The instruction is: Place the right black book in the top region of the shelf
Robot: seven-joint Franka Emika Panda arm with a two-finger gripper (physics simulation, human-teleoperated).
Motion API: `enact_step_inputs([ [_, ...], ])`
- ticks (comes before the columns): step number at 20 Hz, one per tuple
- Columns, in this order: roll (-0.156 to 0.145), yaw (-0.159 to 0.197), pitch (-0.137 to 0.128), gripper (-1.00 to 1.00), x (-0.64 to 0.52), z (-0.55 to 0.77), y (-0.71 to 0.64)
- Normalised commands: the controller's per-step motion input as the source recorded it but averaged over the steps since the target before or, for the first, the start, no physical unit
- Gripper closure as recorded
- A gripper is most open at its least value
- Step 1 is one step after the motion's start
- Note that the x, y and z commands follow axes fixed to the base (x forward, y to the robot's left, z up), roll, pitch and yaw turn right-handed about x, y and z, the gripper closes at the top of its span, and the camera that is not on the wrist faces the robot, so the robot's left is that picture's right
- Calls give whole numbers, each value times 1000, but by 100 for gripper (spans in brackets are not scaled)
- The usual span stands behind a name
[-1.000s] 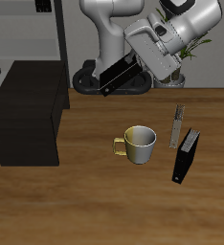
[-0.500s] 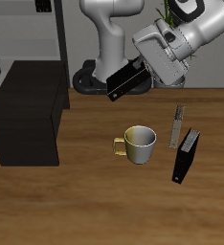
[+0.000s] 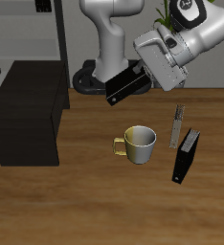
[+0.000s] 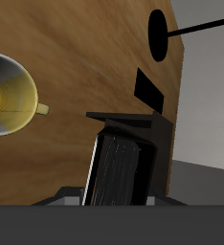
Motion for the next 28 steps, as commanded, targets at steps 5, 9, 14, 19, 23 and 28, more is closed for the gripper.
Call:
enact_step_inputs([
  [5, -22, -10, 21, 100, 52, -35, -90],
  [9, 12, -7, -3, 100, 64, -16, 28],
  [14, -15, -19, 28, 100, 63, -25, -94],
  [19, -24, -25, 30, 100, 74, -57, -142],
  [23, -3, -2, 25, 100, 61, -80, -66],
  [28, -8, -11, 17, 100, 53, -59, -104],
])
